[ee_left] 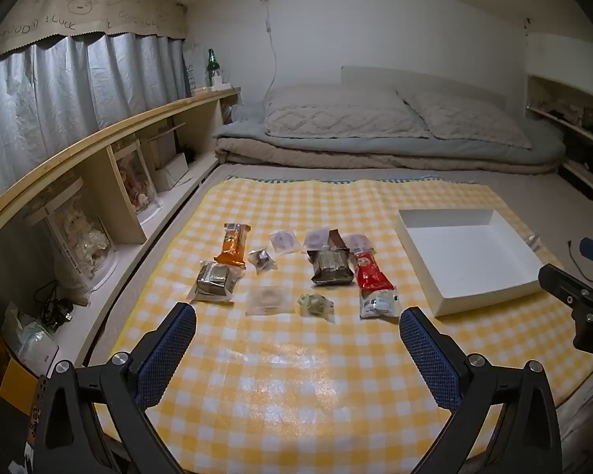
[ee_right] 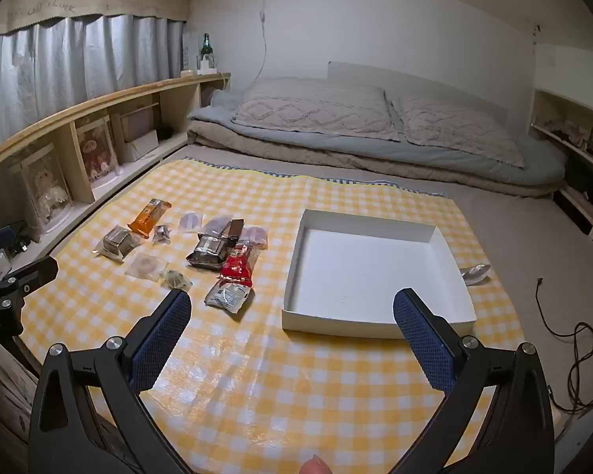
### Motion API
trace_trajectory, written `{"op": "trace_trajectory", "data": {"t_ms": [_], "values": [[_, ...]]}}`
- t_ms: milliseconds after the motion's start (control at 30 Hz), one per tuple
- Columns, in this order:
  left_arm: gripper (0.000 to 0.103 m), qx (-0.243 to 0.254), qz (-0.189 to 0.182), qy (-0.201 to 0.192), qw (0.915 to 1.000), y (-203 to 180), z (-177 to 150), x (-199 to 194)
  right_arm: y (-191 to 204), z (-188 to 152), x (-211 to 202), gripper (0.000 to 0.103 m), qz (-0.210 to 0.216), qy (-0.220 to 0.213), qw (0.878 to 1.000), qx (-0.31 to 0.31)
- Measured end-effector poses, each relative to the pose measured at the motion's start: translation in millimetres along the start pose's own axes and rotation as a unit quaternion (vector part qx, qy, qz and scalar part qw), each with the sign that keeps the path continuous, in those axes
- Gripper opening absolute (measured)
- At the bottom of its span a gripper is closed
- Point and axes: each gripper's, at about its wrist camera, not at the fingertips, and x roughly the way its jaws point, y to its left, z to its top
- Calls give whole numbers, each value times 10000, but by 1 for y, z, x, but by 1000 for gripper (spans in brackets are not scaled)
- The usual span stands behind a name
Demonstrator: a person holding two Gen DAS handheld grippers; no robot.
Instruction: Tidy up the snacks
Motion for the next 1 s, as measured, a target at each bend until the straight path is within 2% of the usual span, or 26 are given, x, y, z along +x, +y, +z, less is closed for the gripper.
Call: {"op": "trace_trajectory", "data": {"t_ms": [1000], "values": [[103, -2, 1, -46, 10000, -5, 6, 4, -1, 1, -4, 103, -17, -96, 10000, 7]]}}
